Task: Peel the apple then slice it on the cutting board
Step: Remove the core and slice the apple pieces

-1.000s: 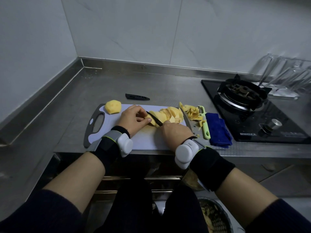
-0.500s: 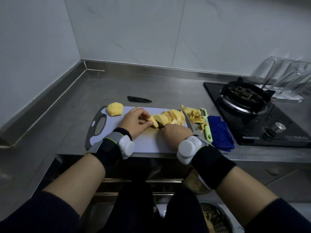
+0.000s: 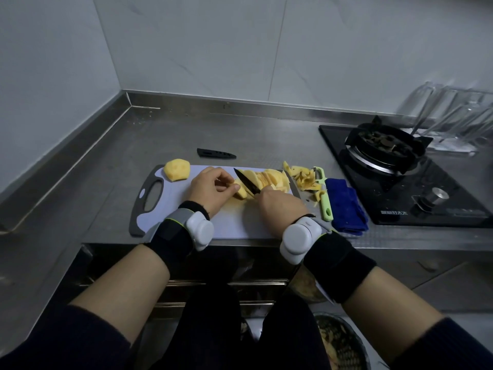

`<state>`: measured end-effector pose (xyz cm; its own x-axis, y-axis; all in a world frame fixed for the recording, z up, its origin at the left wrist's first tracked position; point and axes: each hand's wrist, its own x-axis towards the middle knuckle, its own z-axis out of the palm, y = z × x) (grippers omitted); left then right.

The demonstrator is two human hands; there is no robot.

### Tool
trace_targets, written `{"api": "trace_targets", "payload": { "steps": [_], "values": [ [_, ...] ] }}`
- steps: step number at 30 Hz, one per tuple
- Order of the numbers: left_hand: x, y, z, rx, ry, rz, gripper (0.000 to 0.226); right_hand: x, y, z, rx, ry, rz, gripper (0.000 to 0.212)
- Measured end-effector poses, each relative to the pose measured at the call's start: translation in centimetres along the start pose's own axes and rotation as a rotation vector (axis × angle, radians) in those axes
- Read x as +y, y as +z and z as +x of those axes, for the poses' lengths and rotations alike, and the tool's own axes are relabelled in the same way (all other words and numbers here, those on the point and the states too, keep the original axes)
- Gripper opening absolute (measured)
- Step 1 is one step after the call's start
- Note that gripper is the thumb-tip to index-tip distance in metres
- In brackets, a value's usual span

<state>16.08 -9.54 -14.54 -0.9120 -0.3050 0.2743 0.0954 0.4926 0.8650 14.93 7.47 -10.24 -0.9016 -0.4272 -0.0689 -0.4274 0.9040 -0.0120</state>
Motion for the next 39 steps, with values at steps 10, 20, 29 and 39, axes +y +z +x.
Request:
{"api": "trace_targets", "payload": {
  "steps": [10, 20, 29, 39],
  "values": [
    [-0.2, 0.1, 0.0, 0.0, 0.019, 0.005, 0.003, -0.2, 0.3, 0.2, 0.013, 0.032, -0.063, 0.025],
    [-0.2, 0.1, 0.1, -0.016, 0.034, -0.019, 0.01, -0.2, 1.3, 1.2, -0.102, -0.015, -0.057, 0.028],
    [0.1, 0.0, -0.1, 0.008, 0.049, -0.004, 0.006, 0.2, 0.8, 0.7, 0.007, 0.02, -0.036, 0.023],
    [-0.1, 0.3, 0.0, -0.014, 0.041, -0.008, 0.009, 0.3, 0.2, -0.4, 0.05, 0.017, -0.021, 0.029]
  ]
}}
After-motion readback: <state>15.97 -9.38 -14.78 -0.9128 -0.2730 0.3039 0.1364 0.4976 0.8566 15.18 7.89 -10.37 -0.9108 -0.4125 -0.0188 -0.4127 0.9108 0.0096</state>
